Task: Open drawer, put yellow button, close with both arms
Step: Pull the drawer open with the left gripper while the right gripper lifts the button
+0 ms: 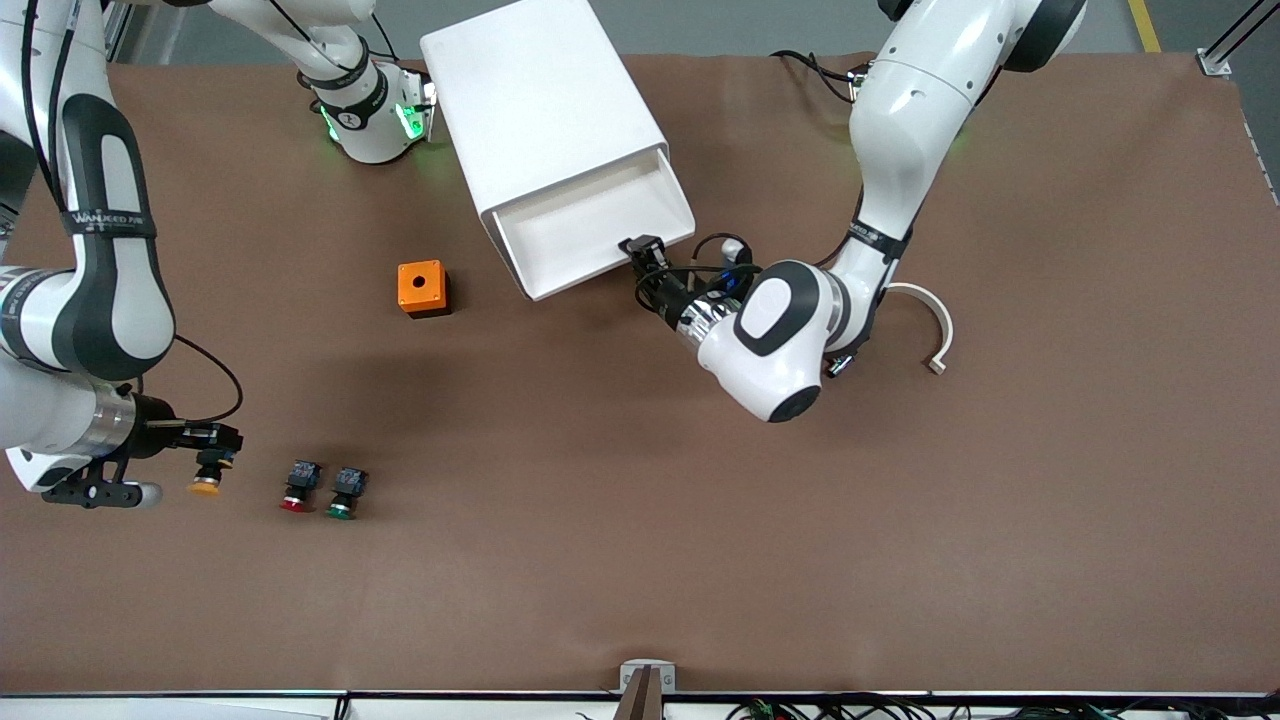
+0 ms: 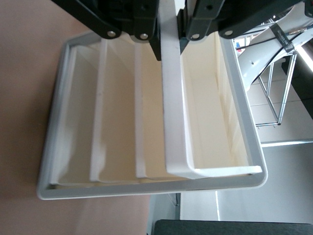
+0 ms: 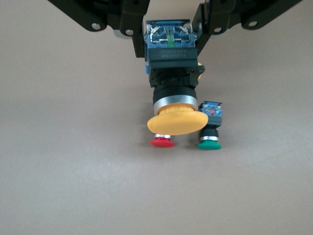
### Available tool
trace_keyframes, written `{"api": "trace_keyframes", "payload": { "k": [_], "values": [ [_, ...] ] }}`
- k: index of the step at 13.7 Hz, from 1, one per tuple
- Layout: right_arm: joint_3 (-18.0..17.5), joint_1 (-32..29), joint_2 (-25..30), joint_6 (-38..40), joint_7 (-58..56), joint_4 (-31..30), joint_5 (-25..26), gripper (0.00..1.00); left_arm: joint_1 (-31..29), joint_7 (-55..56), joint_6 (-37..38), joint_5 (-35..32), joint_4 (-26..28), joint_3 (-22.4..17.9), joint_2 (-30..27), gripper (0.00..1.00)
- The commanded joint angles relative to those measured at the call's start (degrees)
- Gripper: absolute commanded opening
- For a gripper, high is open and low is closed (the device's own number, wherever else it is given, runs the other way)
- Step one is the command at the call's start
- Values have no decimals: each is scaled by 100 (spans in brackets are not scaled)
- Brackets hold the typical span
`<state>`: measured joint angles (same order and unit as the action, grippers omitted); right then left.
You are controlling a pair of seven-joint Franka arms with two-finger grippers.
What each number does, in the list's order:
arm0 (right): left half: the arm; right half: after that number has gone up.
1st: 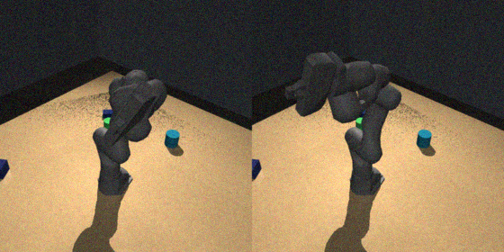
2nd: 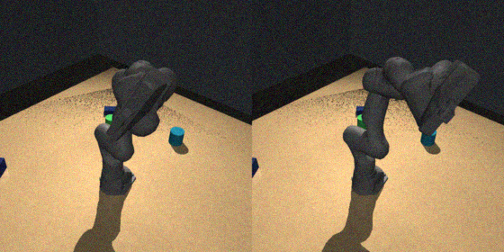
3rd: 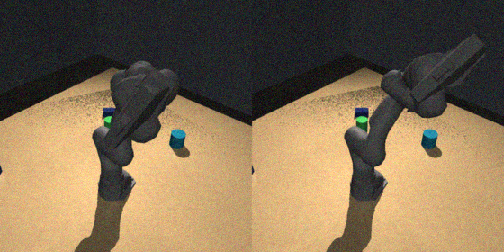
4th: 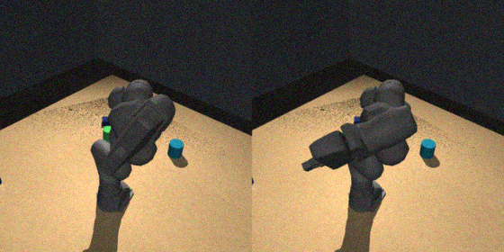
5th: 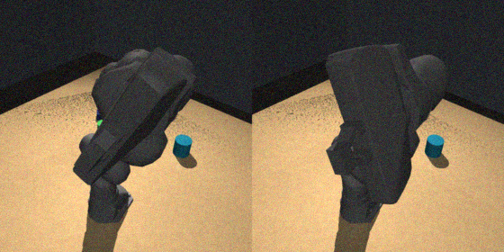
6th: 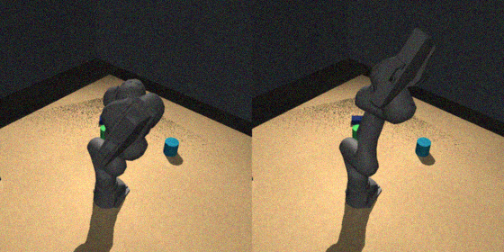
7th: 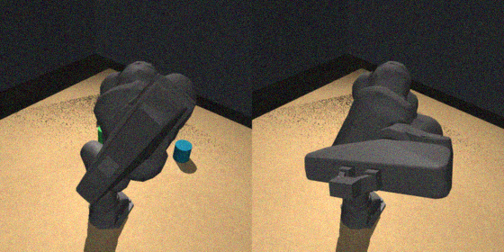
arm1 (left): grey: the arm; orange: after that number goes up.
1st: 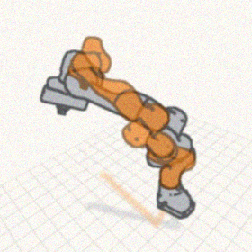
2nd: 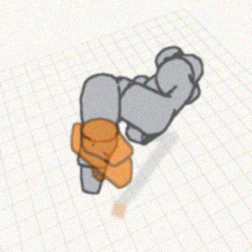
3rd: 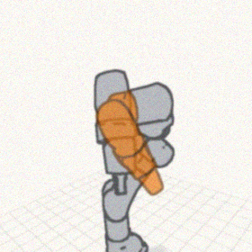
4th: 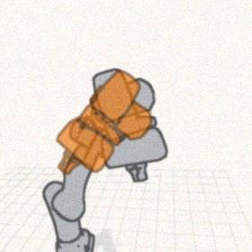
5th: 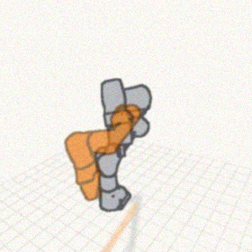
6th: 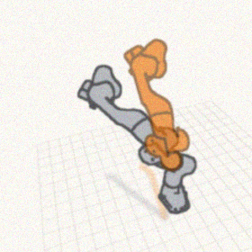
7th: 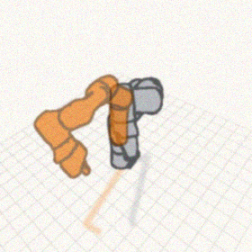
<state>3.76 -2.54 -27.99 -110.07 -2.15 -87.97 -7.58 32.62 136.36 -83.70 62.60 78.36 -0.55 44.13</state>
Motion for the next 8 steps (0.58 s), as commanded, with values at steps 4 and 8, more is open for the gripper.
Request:
{"api": "trace_keyframes", "payload": {
  "k": [4,8],
  "values": [
    [-68,692,575,863,2285,-106,-33,2,-195,-584,-85,50,-313,-147,131,38],
    [-769,887,812,1093,4218,-141,-42,3,-326,-654,-85,50,-312,-147,113,99]
  ]
}}
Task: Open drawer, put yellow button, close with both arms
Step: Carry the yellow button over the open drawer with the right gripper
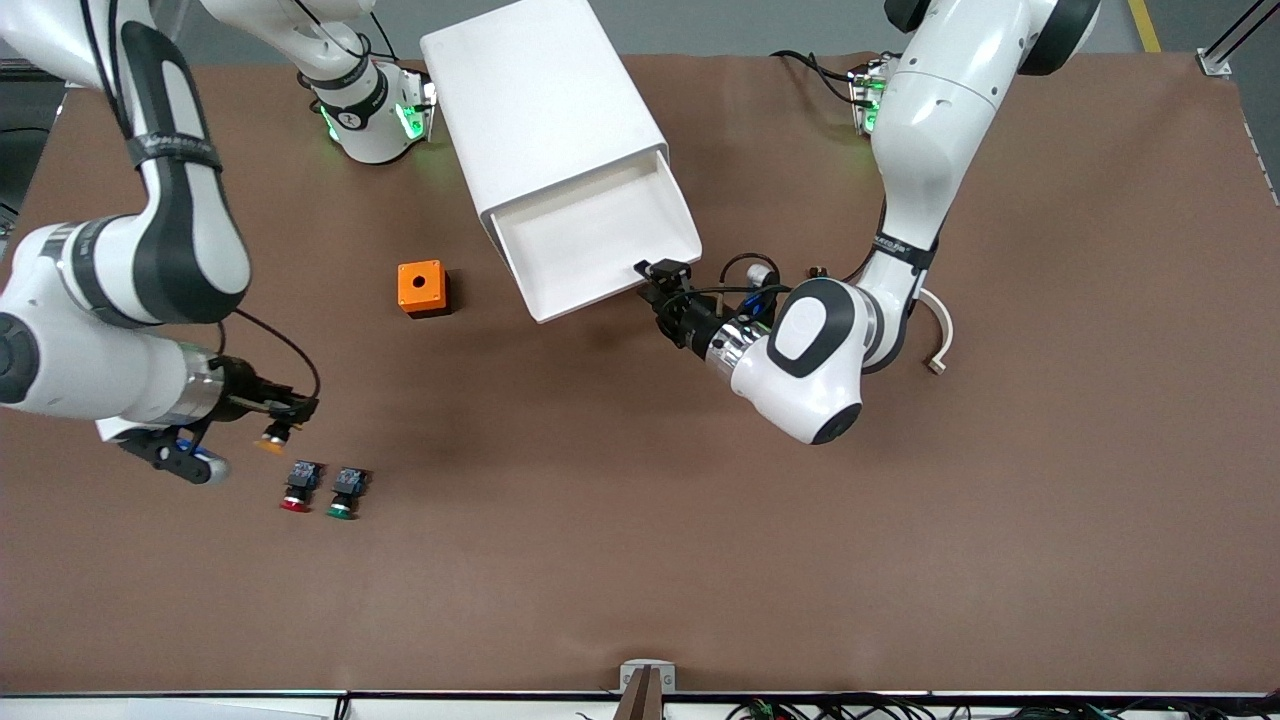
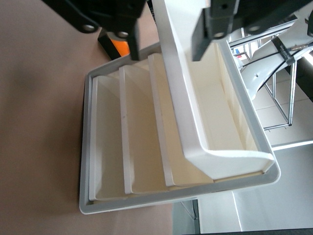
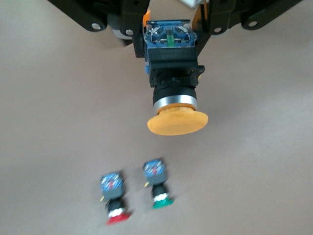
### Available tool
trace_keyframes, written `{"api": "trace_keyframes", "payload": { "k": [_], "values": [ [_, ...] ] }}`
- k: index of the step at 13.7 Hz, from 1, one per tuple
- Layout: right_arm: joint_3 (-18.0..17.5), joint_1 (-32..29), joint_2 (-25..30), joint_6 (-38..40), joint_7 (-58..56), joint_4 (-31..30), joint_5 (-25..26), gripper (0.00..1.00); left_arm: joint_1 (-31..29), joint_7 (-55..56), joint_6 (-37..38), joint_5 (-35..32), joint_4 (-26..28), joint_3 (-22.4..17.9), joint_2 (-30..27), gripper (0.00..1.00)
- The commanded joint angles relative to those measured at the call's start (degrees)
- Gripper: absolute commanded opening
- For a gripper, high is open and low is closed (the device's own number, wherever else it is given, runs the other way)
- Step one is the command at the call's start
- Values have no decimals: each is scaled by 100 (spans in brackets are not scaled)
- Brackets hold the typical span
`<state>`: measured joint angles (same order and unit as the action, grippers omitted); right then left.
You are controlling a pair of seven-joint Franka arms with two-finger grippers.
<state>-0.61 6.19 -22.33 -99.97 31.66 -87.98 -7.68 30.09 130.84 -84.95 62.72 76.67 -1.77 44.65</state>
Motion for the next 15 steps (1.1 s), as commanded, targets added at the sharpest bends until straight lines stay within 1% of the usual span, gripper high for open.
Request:
{"api": "trace_keyframes", "payload": {
  "k": [1,3,4,6,8,10,12,15],
  "values": [
    [-552,57,308,135,1338,-149,-32,3,-143,-198,40,30,-152,-34,17,99],
    [-800,337,449,180,2288,-176,-23,3,-362,-514,57,-5,-170,-130,-18,99],
    [-809,574,510,180,2710,-167,-23,3,-416,-716,57,-23,-187,-218,-53,99],
    [-818,1013,589,232,3335,-184,-15,3,-442,-1426,57,-224,-292,-594,-71,99],
    [-818,1392,625,241,4090,-193,-14,3,-442,-1858,49,-452,-310,-824,-97,99],
    [-818,1813,625,215,4829,-185,-14,3,-442,-2289,48,-768,-433,-1087,-97,99],
    [-827,2086,625,180,5427,-202,-32,3,-451,-2754,48,-1207,-451,-1220,-97,99],
    [-827,2535,564,-170,6420,-298,-41,3,-442,-3623,48,-1691,-460,-1518,-202,99]
  ]
}}
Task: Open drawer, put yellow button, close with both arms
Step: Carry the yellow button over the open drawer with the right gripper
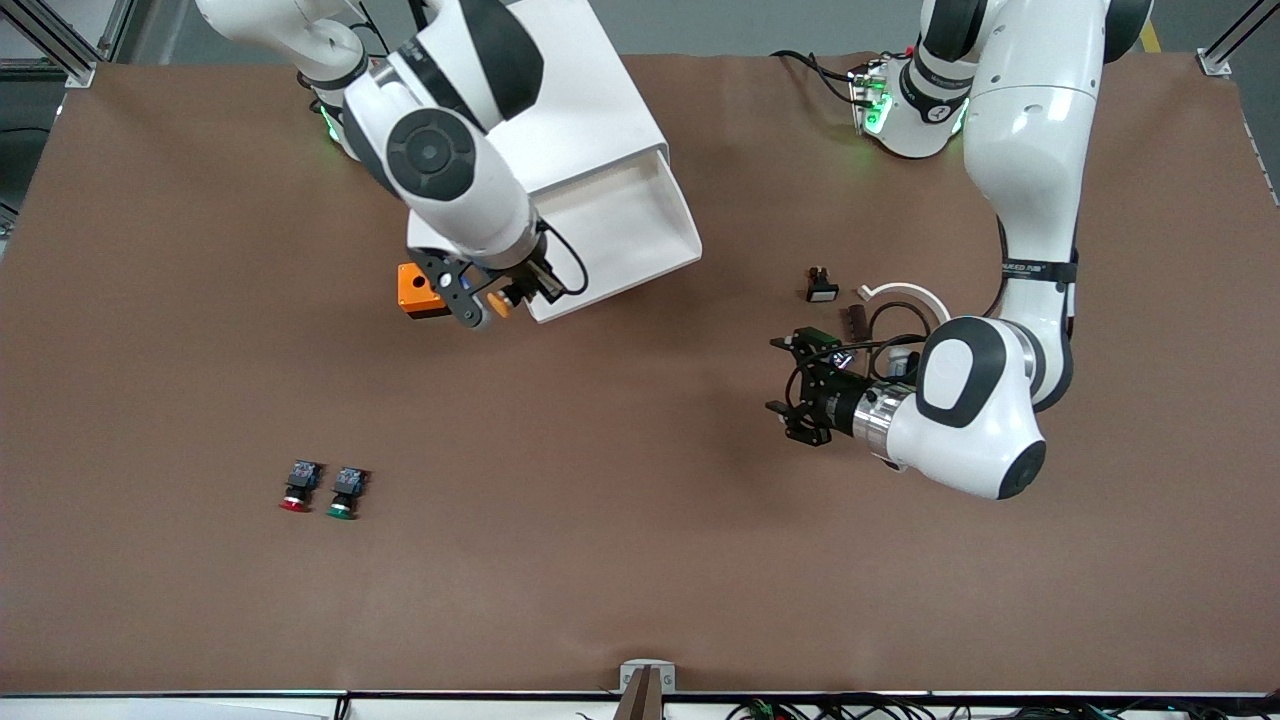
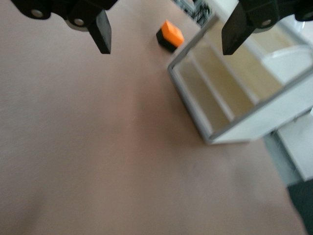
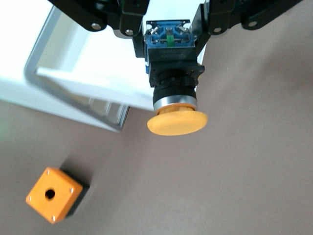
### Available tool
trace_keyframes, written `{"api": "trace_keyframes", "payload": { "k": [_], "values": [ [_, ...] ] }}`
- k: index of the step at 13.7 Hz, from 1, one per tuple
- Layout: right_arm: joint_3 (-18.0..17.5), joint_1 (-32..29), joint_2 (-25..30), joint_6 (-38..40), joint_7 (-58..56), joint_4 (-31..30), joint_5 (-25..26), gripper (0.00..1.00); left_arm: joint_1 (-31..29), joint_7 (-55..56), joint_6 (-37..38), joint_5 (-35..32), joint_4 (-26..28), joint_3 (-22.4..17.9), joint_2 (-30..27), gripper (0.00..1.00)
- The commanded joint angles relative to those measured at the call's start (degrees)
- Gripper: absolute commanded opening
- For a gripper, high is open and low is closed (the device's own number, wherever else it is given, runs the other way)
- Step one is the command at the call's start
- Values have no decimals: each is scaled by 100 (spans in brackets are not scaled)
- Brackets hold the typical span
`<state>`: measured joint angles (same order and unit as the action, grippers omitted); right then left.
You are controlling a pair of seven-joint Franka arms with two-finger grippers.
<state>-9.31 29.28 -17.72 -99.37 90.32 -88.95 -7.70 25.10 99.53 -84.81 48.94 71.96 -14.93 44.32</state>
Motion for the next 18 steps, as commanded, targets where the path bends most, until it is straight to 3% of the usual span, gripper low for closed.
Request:
{"api": "trace_keyframes", "payload": {
  "k": [1,5,8,10,12,13,14,15,18],
  "values": [
    [43,384,93,-467,836,-307,-39,3,65,-853,26,-567,11,-246,-239,99],
    [43,701,6,-1154,1724,-422,-48,4,65,-1856,26,-1499,20,-264,-511,99],
    [17,851,14,-1435,1901,-728,-117,13,109,-3251,26,-1957,11,-255,-714,99],
    [17,860,14,-1620,2051,-852,-171,21,65,-3597,8,-2037,11,-256,-714,99],
    [25,860,14,-1630,2078,-844,-258,39,56,-4272,-315,-2204,-59,-256,-793,99],
    [25,860,14,-1612,2086,-844,-259,60,109,-4572,-395,-2239,-59,-264,-811,99],
    [25,869,14,-1603,2086,-844,-250,89,118,-4722,-448,-2396,-59,-247,-855,99],
    [25,869,14,-1577,2078,-818,-232,100,127,-4837,-579,-2554,-51,-221,-907,99],
    [96,668,76,-1411,1868,-494,-84,100,214,-5732,-651,-2635,-51,-185,-934,99]
  ]
}}
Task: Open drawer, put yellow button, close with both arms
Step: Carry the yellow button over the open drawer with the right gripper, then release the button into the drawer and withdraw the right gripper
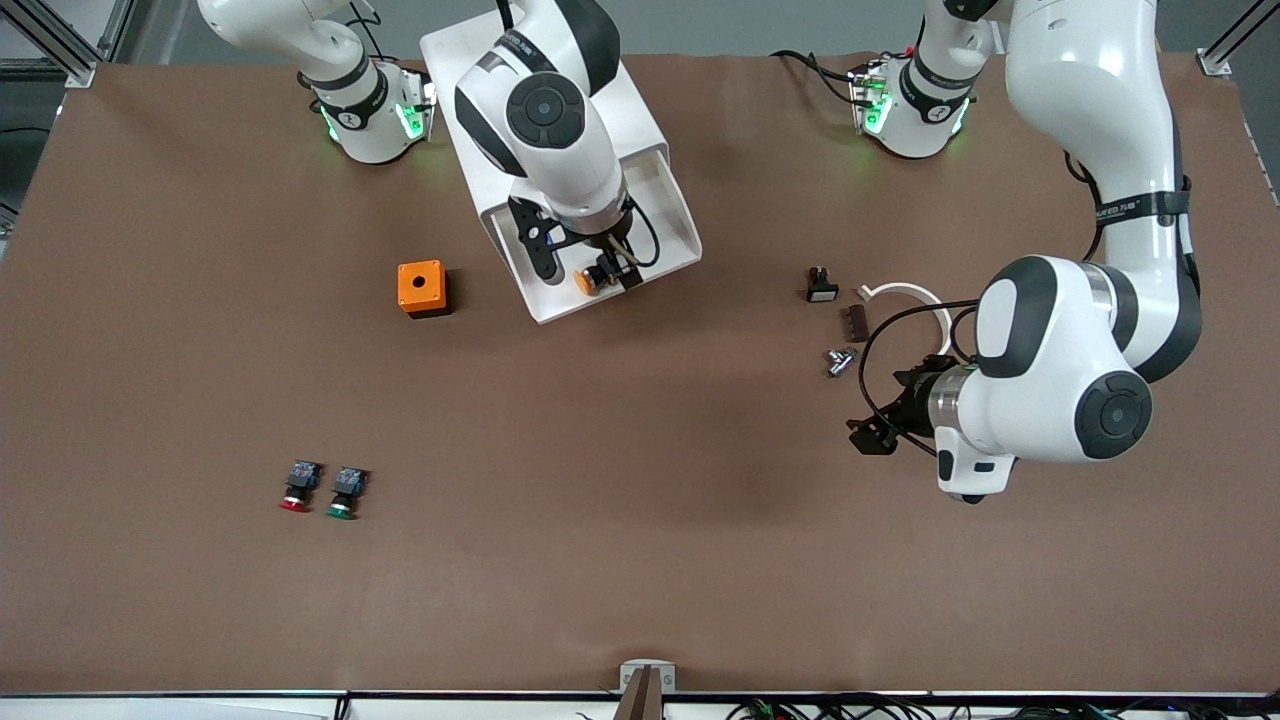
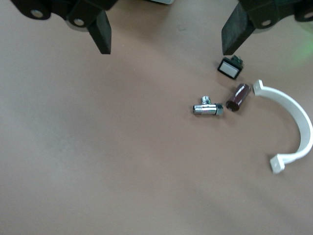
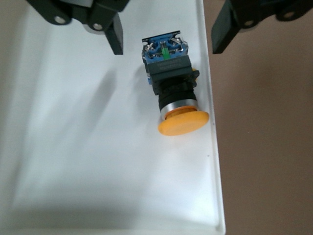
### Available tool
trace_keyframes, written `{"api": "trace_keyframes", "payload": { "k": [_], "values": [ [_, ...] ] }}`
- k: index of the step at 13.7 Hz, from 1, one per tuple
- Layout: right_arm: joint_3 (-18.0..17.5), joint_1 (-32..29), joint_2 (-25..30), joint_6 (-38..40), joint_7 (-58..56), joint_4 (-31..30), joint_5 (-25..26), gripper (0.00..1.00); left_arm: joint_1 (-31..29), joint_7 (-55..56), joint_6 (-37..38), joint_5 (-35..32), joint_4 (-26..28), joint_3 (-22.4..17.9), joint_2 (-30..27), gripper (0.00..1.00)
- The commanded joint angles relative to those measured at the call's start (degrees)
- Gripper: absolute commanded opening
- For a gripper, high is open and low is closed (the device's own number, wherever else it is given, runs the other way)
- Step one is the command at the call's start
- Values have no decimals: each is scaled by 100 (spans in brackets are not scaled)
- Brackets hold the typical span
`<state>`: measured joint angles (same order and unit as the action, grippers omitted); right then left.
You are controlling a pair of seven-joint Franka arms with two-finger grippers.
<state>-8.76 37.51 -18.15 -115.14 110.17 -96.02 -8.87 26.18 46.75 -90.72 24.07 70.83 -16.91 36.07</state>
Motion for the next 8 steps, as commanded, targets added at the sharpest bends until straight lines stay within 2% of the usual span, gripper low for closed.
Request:
{"api": "trace_keyframes", "payload": {
  "k": [1,4,6,8],
  "values": [
    [33,-365,119,420,-493,406,200,100,142,-612,-78,-148,62,4,-222,99],
    [-28,-1155,241,1254,-1722,750,193,100,151,-886,-122,-157,79,4,-258,99],
    [-38,-1814,470,1397,-2890,821,167,100,229,-1088,-314,-157,80,-5,-223,99],
    [-38,-2465,506,1931,-4120,1083,131,100,256,-1124,-473,-166,88,-5,-206,99]
  ]
}}
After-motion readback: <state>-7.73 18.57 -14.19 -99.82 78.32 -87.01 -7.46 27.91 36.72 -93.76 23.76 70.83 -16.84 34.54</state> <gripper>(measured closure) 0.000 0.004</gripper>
